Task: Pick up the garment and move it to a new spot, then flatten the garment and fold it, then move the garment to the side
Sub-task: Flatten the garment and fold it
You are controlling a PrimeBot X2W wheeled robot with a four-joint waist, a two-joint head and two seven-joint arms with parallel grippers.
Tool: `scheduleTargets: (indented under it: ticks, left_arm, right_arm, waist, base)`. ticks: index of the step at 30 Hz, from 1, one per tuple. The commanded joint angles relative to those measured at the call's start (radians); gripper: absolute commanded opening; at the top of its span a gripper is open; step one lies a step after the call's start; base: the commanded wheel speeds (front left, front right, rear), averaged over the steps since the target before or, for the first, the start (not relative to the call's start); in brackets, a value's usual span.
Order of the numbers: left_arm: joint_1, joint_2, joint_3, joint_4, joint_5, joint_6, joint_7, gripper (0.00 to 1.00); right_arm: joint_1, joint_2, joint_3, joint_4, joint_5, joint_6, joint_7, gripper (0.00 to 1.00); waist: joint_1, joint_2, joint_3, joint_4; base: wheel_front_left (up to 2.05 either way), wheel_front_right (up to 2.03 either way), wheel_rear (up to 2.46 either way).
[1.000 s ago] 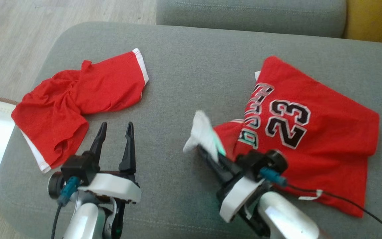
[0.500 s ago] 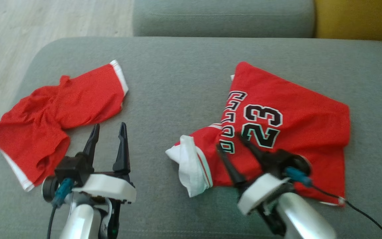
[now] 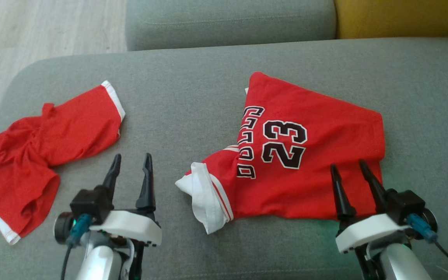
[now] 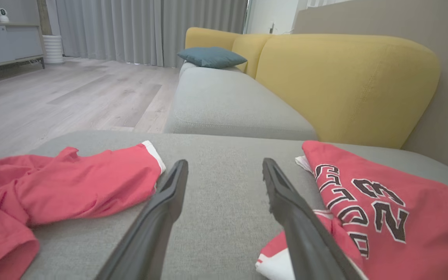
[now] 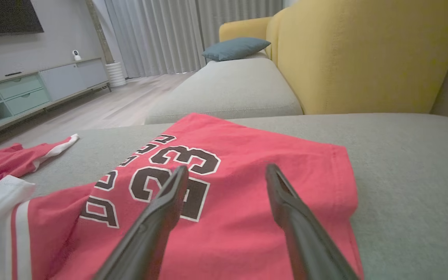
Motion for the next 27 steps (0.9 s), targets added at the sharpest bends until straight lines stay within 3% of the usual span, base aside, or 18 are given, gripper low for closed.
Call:
scheduleTargets:
  ticks: [1, 5, 11, 16, 20, 27]
  left_arm:
    - [-0.026, 0.008, 0.022, -0.028, 0.001, -0.001, -0.005, 1.00]
    - [-0.038, 0.008, -0.003, -0.010, -0.014, -0.011, -0.005, 1.00]
    - [-0.074, 0.008, -0.105, 0.073, -0.064, -0.068, 0.001, 1.00]
    - [-0.128, 0.008, -0.179, 0.129, -0.080, -0.056, 0.045, 1.00]
    - [-0.171, 0.008, -0.194, 0.155, -0.089, -0.022, 0.062, 1.00]
    - [-0.208, 0.010, -0.216, 0.204, -0.080, -0.001, 0.120, 1.00]
  right_arm:
    - [-0.023, 0.005, 0.020, -0.040, -0.001, 0.007, -0.013, 1.00]
    - [-0.020, 0.005, 0.020, -0.052, 0.004, 0.007, -0.013, 1.00]
    - [-0.028, 0.005, 0.025, -0.061, 0.013, 0.007, -0.014, 1.00]
    - [-0.030, 0.005, 0.037, -0.061, 0.020, 0.007, -0.014, 1.00]
    - [-0.036, 0.005, 0.050, -0.060, 0.029, 0.007, -0.014, 1.00]
    - [-0.041, 0.005, 0.053, -0.058, 0.039, 0.007, -0.014, 1.00]
  waist:
    - [0.0000, -0.0001, 0.005, -0.004]
    - [0.0000, -0.0001, 0.015, -0.014]
    - [0.0000, -0.0001, 0.032, -0.026]
    - [0.0000, -0.0001, 0.047, -0.036]
    - [0.0000, -0.0001, 0.058, -0.049]
    - [0.0000, -0.0001, 0.066, -0.070]
  base:
    - [0.00, 0.00, 0.00]
    - [0.00, 0.00, 0.00]
    - [0.00, 0.00, 0.00]
    - [0.00, 0.00, 0.00]
    - [0.00, 0.00, 0.00]
    - [0.00, 0.00, 0.00]
